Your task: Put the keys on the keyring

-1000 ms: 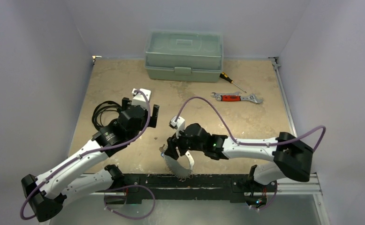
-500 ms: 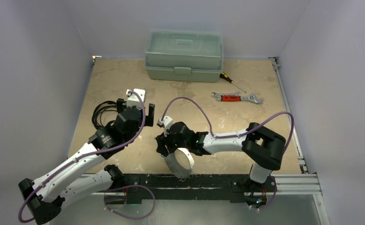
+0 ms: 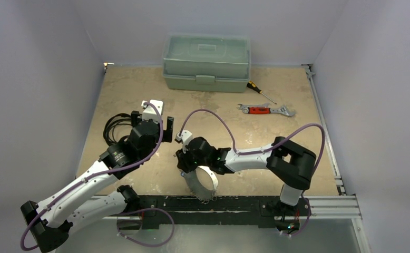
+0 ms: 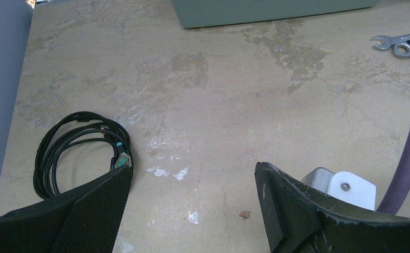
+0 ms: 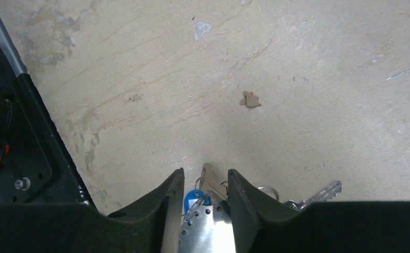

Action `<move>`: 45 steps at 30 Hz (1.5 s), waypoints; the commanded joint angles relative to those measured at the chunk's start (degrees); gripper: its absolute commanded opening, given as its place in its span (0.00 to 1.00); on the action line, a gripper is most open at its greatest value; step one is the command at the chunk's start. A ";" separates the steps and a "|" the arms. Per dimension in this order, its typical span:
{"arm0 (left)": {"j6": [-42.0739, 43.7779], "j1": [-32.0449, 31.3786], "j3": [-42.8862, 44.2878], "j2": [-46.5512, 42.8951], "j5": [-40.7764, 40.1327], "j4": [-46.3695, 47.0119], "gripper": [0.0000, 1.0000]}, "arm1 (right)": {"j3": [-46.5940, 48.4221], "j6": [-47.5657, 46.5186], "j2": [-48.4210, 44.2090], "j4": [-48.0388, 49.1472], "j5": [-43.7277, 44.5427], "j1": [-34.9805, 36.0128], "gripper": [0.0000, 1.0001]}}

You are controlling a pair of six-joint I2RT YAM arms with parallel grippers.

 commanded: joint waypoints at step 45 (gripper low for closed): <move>3.55 0.35 -3.42 -12.16 10.58 8.25 0.85 | 7.08 -11.40 -40.18 -13.31 7.52 0.05 0.00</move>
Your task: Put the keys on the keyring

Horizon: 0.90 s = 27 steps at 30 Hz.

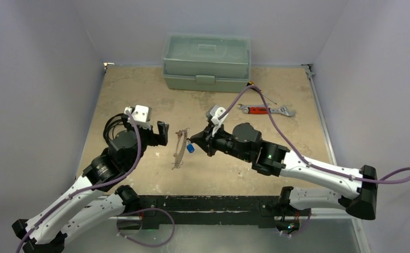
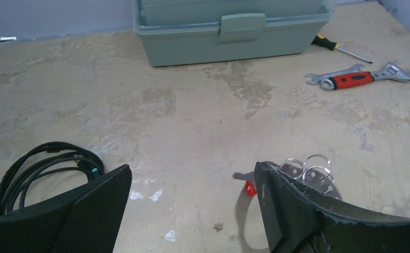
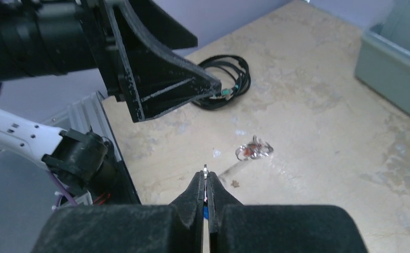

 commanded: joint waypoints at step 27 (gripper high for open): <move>0.74 0.52 0.18 1.13 -2.99 1.03 0.85 | -3.11 5.37 10.44 9.94 4.65 -10.53 0.00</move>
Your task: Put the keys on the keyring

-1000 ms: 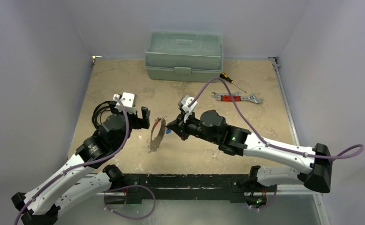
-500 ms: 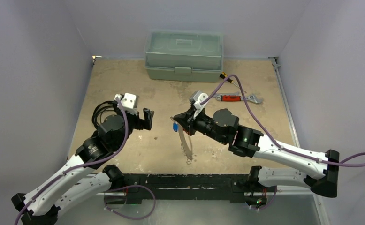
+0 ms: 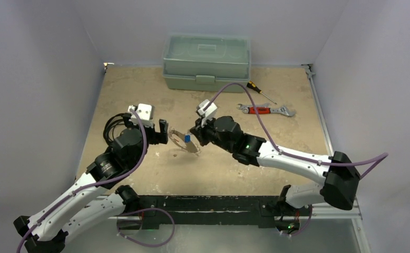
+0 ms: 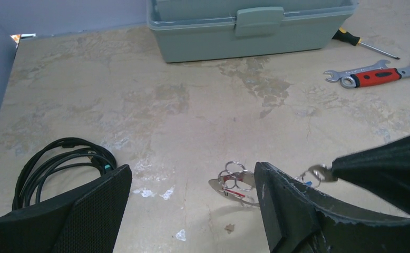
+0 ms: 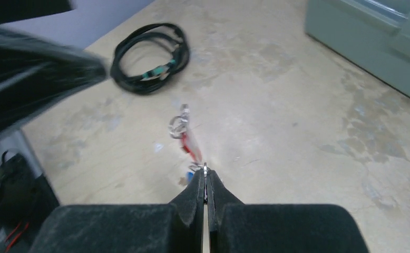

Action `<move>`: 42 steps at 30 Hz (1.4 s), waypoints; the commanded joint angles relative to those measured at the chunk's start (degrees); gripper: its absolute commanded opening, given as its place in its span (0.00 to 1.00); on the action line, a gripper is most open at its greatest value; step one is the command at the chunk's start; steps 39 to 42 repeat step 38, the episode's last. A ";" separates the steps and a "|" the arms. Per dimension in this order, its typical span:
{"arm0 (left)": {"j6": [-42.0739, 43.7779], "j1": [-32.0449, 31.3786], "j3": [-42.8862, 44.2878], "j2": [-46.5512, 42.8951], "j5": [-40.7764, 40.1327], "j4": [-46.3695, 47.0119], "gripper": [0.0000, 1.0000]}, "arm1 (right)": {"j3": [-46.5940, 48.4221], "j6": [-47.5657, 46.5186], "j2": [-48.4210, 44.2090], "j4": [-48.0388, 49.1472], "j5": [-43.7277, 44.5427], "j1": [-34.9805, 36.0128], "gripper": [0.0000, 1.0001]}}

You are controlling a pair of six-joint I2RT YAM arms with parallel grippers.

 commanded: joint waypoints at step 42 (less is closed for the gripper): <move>-0.48 0.27 0.56 0.71 -1.19 -0.14 0.85 | -26.27 15.86 -29.15 6.80 10.19 -17.20 0.99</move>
